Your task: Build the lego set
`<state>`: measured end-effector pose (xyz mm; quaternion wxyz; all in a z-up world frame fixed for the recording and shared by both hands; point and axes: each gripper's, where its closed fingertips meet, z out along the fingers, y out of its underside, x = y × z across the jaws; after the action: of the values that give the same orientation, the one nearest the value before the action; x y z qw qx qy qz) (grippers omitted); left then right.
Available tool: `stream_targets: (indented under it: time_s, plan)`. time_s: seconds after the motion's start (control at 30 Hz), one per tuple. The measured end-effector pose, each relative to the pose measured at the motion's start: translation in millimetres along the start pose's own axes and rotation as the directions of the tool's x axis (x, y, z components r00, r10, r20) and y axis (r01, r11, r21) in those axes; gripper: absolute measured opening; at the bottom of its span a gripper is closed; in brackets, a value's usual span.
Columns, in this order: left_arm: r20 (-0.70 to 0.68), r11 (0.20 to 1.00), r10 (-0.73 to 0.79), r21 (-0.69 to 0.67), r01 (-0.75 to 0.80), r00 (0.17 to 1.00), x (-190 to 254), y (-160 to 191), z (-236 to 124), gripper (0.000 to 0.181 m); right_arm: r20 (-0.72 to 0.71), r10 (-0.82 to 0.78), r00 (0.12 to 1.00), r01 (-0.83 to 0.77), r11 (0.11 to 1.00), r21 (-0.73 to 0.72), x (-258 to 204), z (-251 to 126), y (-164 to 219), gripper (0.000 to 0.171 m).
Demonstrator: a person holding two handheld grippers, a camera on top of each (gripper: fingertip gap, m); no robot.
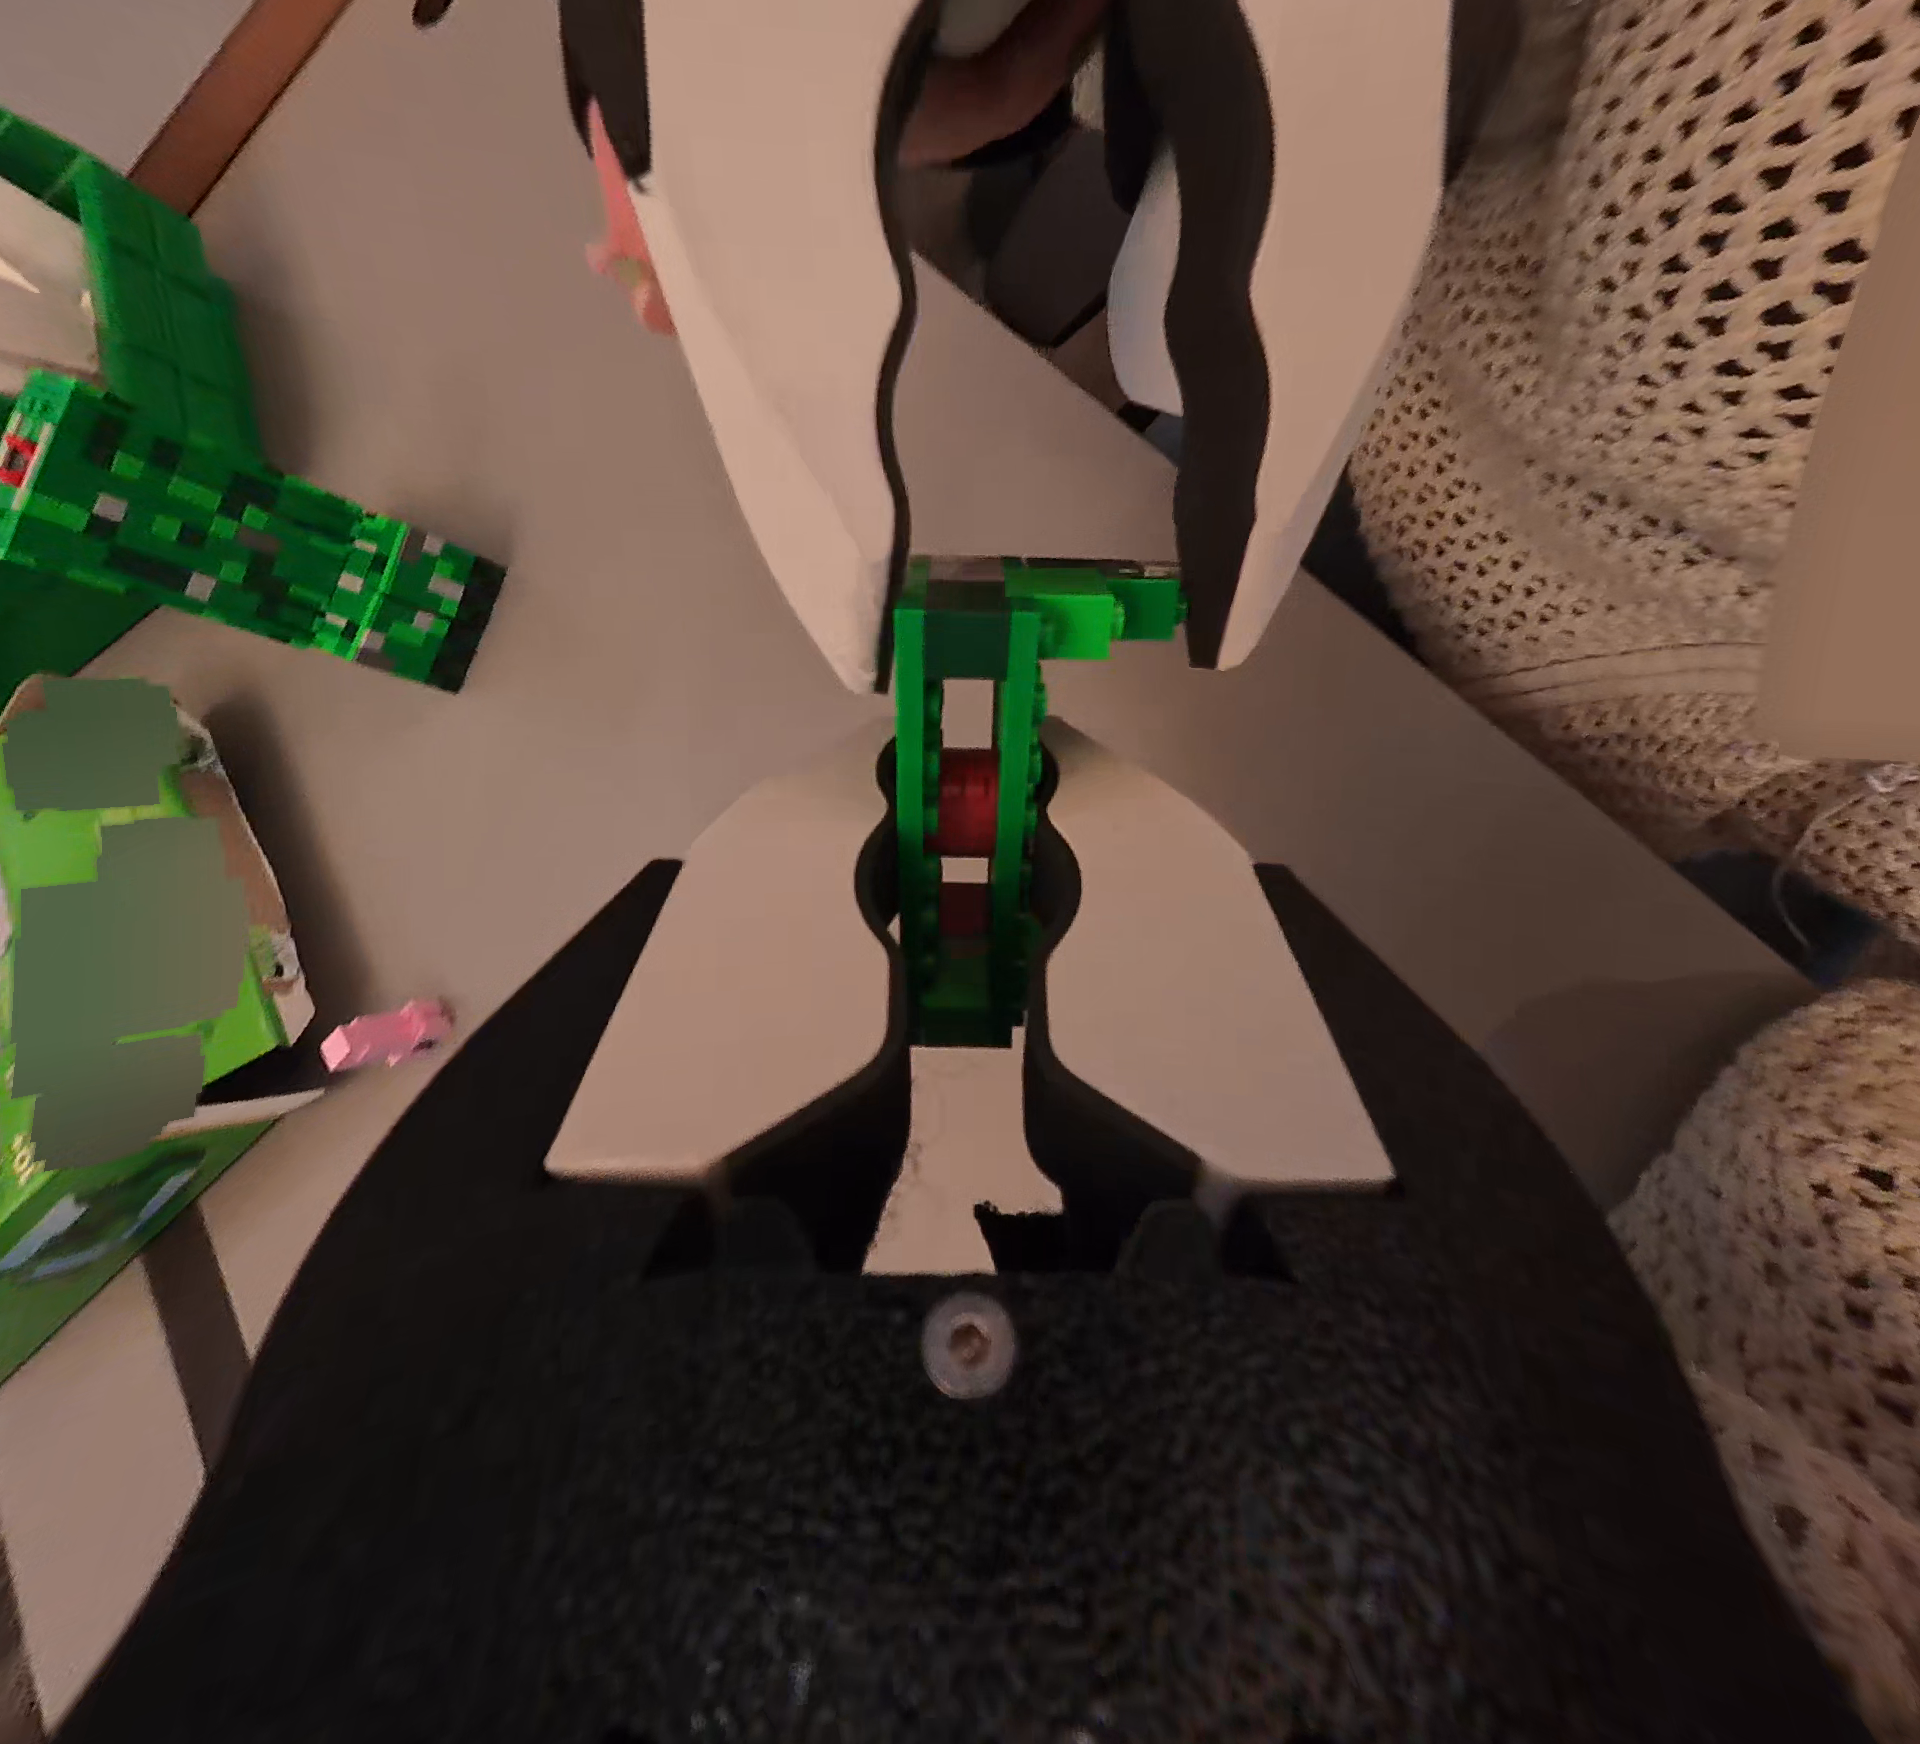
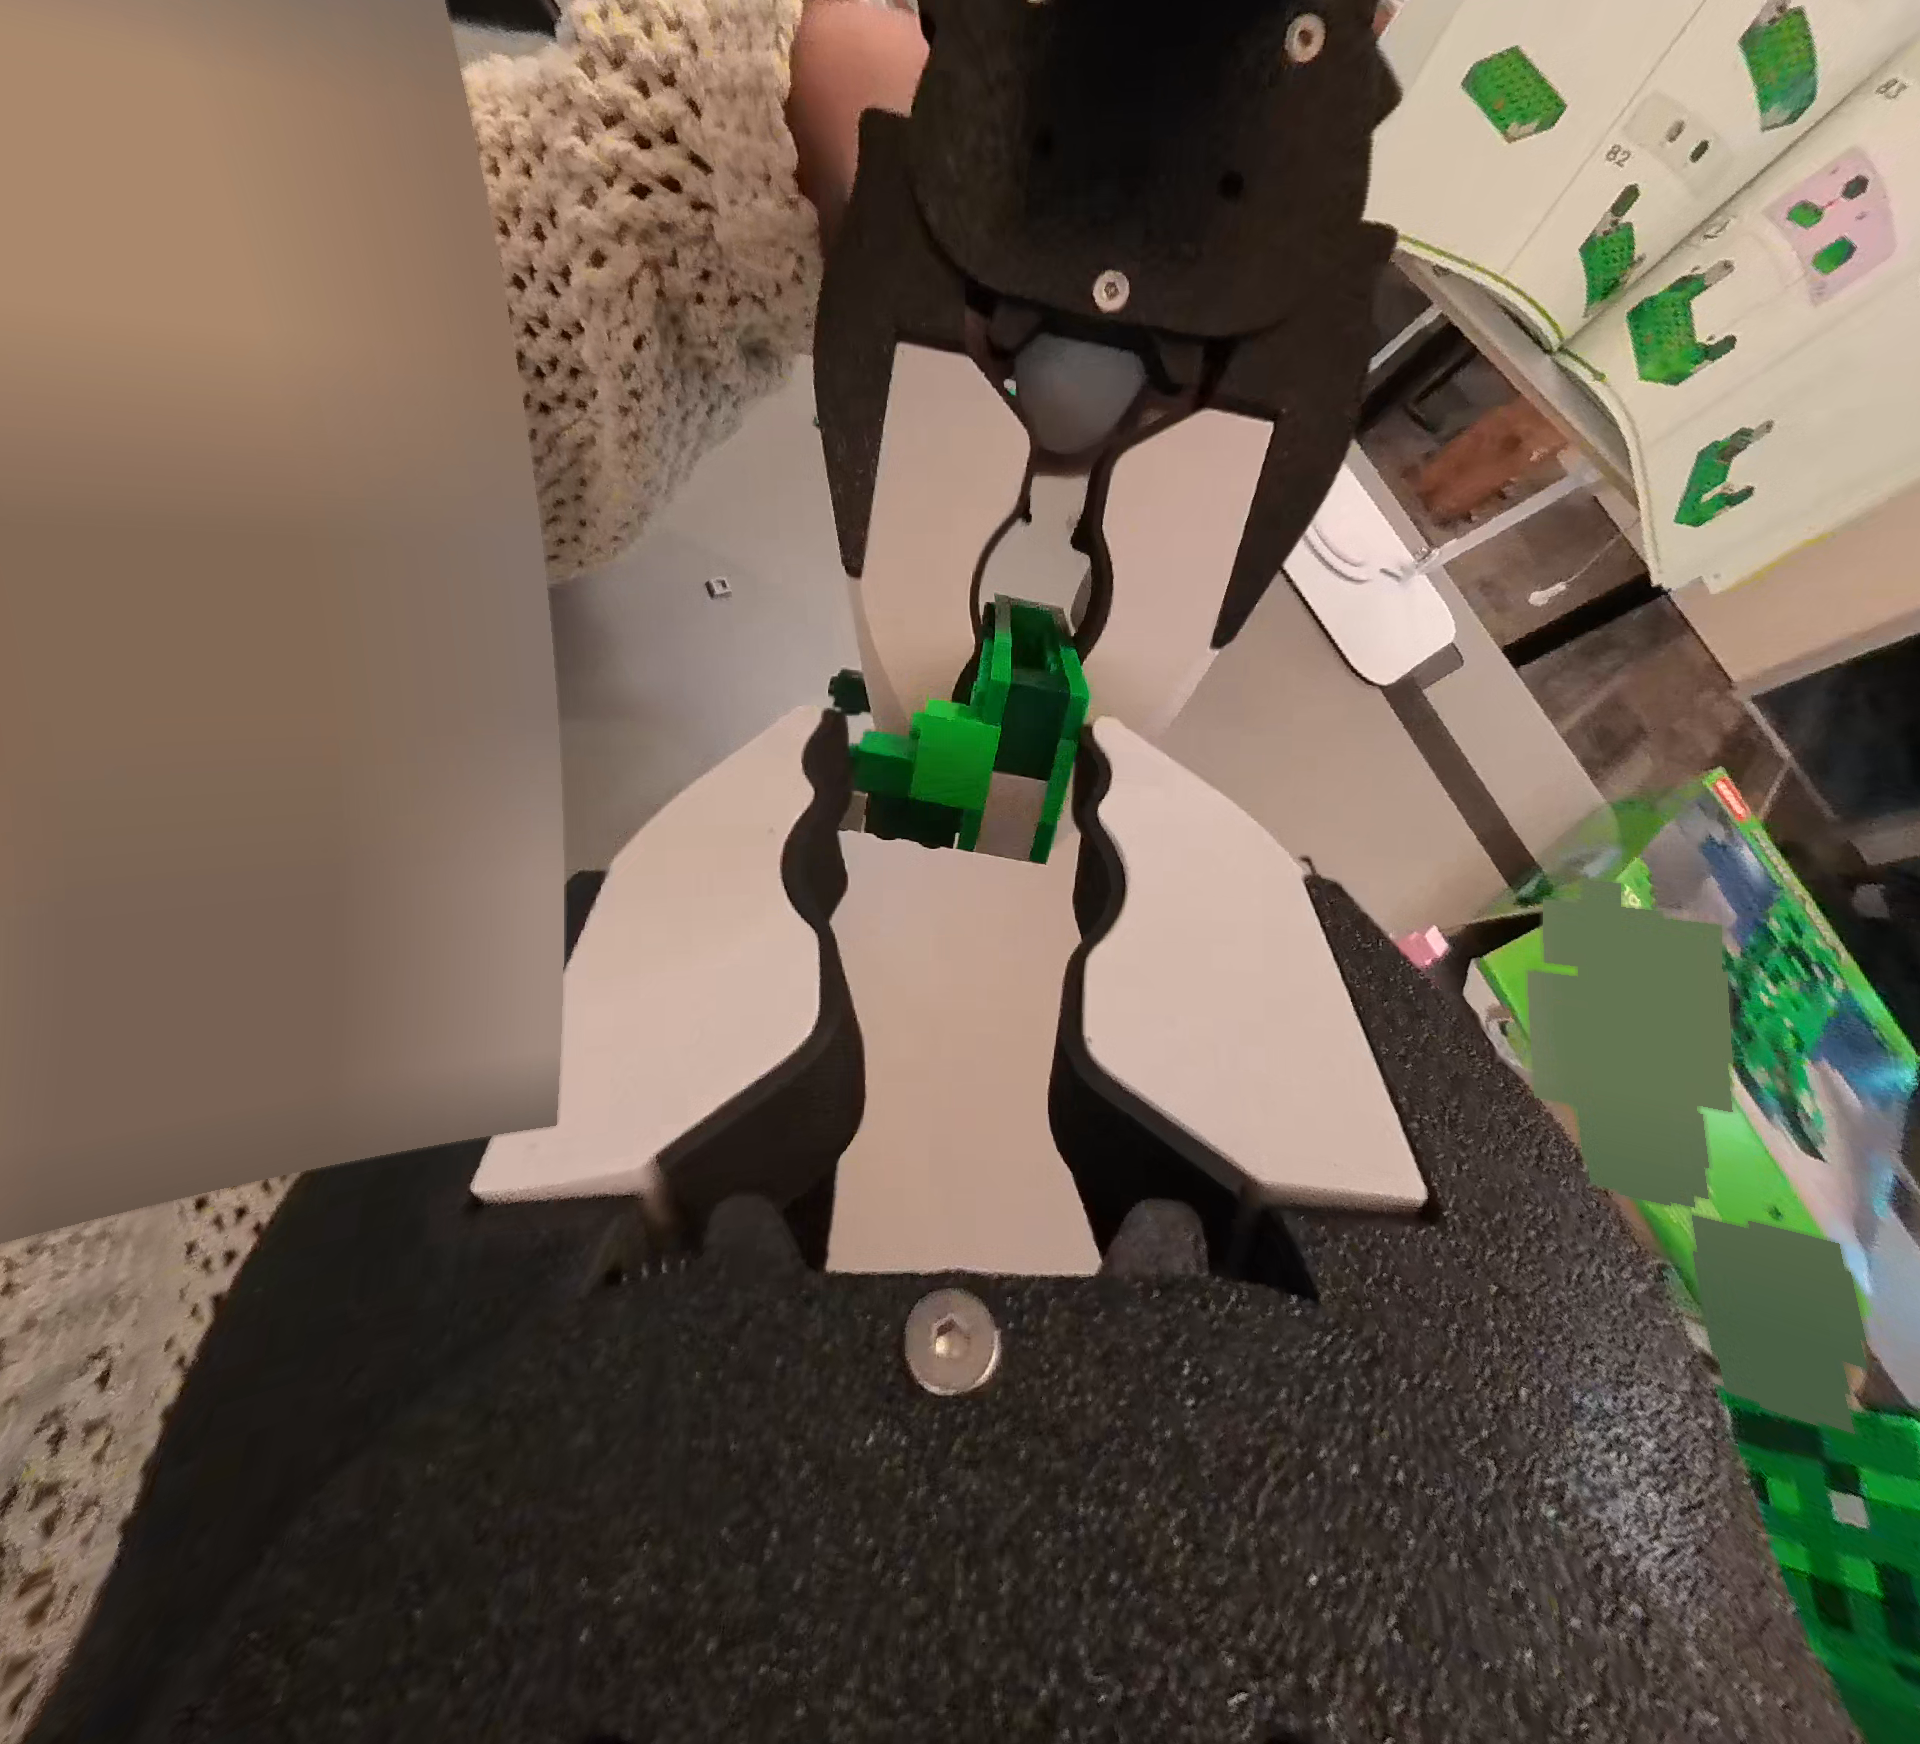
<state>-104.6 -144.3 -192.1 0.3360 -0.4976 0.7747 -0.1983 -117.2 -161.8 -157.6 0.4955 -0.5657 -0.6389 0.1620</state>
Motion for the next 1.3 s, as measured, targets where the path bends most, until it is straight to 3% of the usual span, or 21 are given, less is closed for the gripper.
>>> stream_targets:
  time_s: [0.03,0.2,0.27,0.37,0.43,0.53,0.63,0.7,0.83,0.9,1.0,1.13,1.3]
  plan:
    - [0.004,1.0,0.003,-0.013,-0.003,1.0,0.8,1.3,0.0,0.019,0.002,0.001,1.0,-0.001,1.0,-0.013,-0.1,0.7,1.0,0.041]
    - [0.0,0.996,-0.045,-0.073,0.044,0.999,2.0,9.8,-1.8,0.019,-0.003,-0.003,1.0,0.003,1.0,0.031,1.5,5.5,0.7,0.05]
    - [0.067,0.975,-0.113,-0.186,0.124,0.991,-5.0,34.3,-12.4,0.019,-0.049,-0.001,0.999,0.004,0.998,0.068,13.8,4.2,3.4,0.067]
    - [0.241,0.872,-0.285,-0.337,0.356,0.928,-15.2,87.8,-46.6,0.019,-0.18,0.074,0.981,-0.046,0.987,0.157,51.1,5.8,19.8,0.061]
    - [0.349,0.798,-0.374,-0.352,0.49,0.859,-19.7,118.5,-69.4,0.019,-0.208,0.147,0.967,-0.119,0.983,0.143,70.8,23.6,49.7,0.063]
    - [0.462,0.667,-0.493,-0.344,0.661,0.738,-15.0,159.5,-98.6,0.019,-0.134,0.23,0.964,-0.21,0.966,0.15,79.1,69.9,89.3,0.06]
    - [0.569,0.543,-0.55,-0.313,0.779,0.611,-5.3,190.5,-126.9,0.019,0.055,0.309,0.949,-0.314,0.936,0.159,64.2,117.8,102.5,0.056]
    - [0.63,0.473,-0.562,-0.287,0.833,0.536,2.5,205.1,-143.7,0.02,0.179,0.298,0.937,-0.325,0.935,0.142,50.8,142.7,95.8,0.051]
    - [0.739,0.332,-0.538,-0.256,0.908,0.405,22.3,228.3,-175.4,0.02,0.322,0.164,0.933,-0.193,0.979,0.061,35.4,189.2,77.0,0.041]
    - [0.775,0.278,-0.532,-0.221,0.935,0.341,31.6,235.8,-188.4,0.02,0.403,0.105,0.909,-0.135,0.99,0.048,27.2,210.2,63.1,0.026]
    - [0.809,0.214,-0.527,-0.17,0.962,0.26,45.3,244.9,-203.7,0.02,0.492,0.03,0.87,-0.052,0.998,0.03,18.9,240.6,41.8,0.018]
    - [0.821,0.203,-0.528,-0.127,0.971,0.217,52.1,247.8,-212.9,0.02,0.558,-0.064,0.827,0.039,0.998,0.056,12.7,275.8,12.6,0.006]
    - [0.844,0.216,-0.491,-0.122,0.969,0.215,53.9,242.0,-221.2,0.02,0.564,-0.158,0.811,0.159,0.986,0.046,17.0,314.6,-8.3,0.01]
